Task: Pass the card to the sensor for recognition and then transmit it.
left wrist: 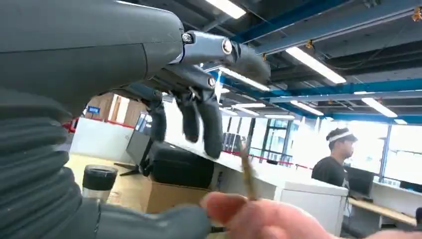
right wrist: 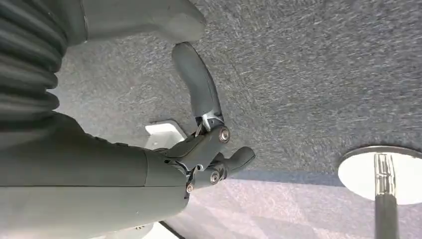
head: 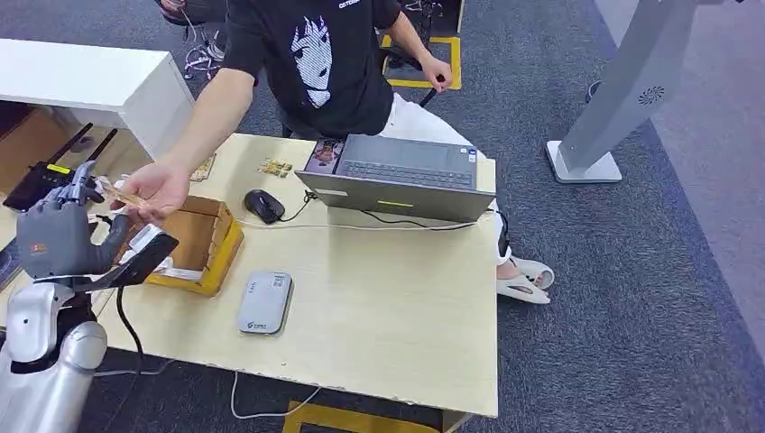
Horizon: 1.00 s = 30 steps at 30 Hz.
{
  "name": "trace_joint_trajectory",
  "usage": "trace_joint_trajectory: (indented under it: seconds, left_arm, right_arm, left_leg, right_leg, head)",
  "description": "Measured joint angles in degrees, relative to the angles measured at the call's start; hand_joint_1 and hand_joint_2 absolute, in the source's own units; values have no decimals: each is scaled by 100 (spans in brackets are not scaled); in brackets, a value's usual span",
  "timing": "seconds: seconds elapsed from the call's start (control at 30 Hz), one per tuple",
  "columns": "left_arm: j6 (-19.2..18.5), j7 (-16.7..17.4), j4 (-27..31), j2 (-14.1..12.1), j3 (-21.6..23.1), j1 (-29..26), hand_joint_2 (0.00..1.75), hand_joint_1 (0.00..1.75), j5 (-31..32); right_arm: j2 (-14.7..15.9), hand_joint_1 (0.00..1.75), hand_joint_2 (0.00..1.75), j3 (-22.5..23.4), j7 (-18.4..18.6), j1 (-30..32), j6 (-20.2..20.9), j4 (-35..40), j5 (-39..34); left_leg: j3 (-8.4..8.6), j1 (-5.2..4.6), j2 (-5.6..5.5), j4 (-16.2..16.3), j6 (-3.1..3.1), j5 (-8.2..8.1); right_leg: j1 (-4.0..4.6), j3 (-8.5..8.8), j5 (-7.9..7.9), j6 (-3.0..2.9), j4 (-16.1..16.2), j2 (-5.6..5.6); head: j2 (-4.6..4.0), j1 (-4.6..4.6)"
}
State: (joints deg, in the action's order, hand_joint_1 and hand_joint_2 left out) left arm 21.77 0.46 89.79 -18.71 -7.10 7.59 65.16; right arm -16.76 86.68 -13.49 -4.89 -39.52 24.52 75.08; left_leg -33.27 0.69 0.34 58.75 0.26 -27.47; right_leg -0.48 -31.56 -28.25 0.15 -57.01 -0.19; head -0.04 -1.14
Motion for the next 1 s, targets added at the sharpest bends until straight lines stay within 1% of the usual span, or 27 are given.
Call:
trace_joint_trajectory:
  seconds: [0.23, 0.37, 0.47, 0.57, 0.73, 0.83, 0.9, 1.0]
  left_arm:
    - [85, -4, 24, 184, 7, -7, 175, 0, -7]
    - [173, -72, 77, 282, 9, -41, 175, 0, -131]
    - [227, -148, 166, 378, 13, -171, 175, 0, -214]
    - [258, -227, 319, 459, 24, -426, 175, 0, -199]
    - [164, -238, 726, 534, 57, -1144, 175, 0, 85]
    - [155, -238, 866, 558, 59, -1375, 175, 0, 120]
    - [90, -205, 977, 564, 59, -1549, 175, 0, 249]
    - [83, -190, 1207, 566, 59, -2000, 175, 0, 341]
  right_arm:
    - [0, 0, 175, 0, 166, 0, 0, -2, 52]
    - [0, 0, 175, 0, 166, 0, 0, -2, 52]
    - [0, 0, 175, 0, 164, 0, 0, -2, 50]
    - [0, 0, 175, 0, 166, 1, 0, 0, 15]
    - [-2, 0, 175, 0, 210, 2, 0, 7, -138]
    - [-2, 0, 175, 0, 212, 2, 0, 7, -157]
    - [-2, 0, 175, 0, 234, 1, 0, 7, -249]
    - [-2, 0, 175, 0, 269, 4, 0, 7, -370]
  left_leg:
    - [0, 1, 0, 0, 0, 0]
    - [0, 1, 0, 0, 0, 0]
    - [0, 0, 2, 0, 0, -1]
    - [-1, -1, 2, 0, 1, -1]
    - [-1, -1, 7, 0, 1, -5]
    - [-3, -1, 3, 0, 1, -5]
    - [-2, 0, 6, -2, 1, -6]
    - [0, 0, 17, -3, -1, -7]
  right_leg:
    - [0, 0, 0, 0, 0, 0]
    - [0, 0, 0, 0, 0, 0]
    - [0, 0, 0, 0, 0, 1]
    - [0, 0, 0, 0, 0, 3]
    - [-1, -6, -3, 2, 2, 11]
    - [-1, -3, -3, 1, 2, 4]
    - [-1, 0, -3, 1, 1, 7]
    - [-1, -1, -3, 0, 0, 15]
  head:
    - [0, 0]
    - [0, 0]
    - [0, -2]
    - [0, 0]
    - [0, 0]
    - [0, 0]
    - [0, 0]
    - [0, 0]
